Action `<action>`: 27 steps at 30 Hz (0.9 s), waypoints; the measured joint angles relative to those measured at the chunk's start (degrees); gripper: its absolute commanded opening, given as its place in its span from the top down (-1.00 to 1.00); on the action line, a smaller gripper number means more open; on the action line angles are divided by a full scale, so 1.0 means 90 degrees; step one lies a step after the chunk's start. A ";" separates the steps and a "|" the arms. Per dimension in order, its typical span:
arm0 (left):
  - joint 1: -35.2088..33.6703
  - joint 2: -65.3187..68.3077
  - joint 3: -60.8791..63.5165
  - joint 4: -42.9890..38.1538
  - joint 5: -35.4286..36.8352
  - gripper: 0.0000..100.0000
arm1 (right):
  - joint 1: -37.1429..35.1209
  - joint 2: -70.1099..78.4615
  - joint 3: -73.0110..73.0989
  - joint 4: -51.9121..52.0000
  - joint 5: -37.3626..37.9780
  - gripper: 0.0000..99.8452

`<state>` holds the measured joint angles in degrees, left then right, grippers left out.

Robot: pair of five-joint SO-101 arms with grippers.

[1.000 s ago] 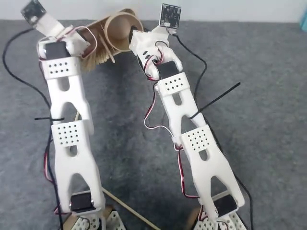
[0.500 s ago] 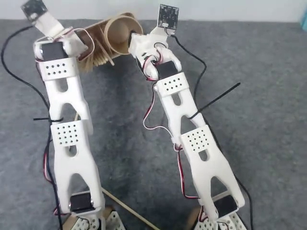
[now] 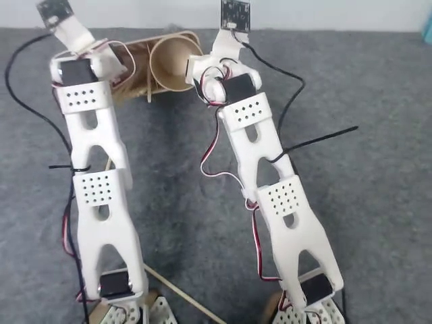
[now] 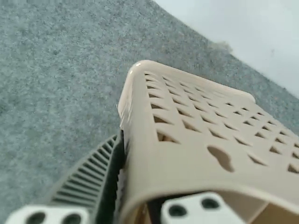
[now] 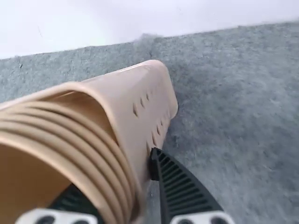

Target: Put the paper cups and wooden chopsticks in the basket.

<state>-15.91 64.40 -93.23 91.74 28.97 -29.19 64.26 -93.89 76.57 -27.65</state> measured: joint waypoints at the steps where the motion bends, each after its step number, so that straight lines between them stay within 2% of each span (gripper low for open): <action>1: 0.0000 -0.0010 0.0000 0.0068 0.0000 0.97 | 0.0000 -0.0117 0.0000 0.0147 0.0000 0.99; 11: 0.0010 -0.0352 -0.0088 0.0674 -0.0020 0.97 | 0.0000 -0.1641 -0.0020 0.2022 0.0010 0.99; 14: 0.0000 -0.0508 -0.0078 0.0781 -0.0361 0.97 | -0.0039 -0.1944 -0.0020 0.2422 0.0010 0.99; 18: 0.0166 -0.0615 -0.0078 0.0801 -0.1123 0.97 | -0.0059 -0.1954 -0.0020 0.2530 0.0010 0.99; 27: 0.0234 -0.0313 -0.0107 0.0801 -0.1211 0.97 | -0.0049 -0.1553 -0.0020 0.2168 0.0010 0.99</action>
<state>-13.80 61.58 -94.20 98.95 18.07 -29.63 50.29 -94.07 96.09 -27.56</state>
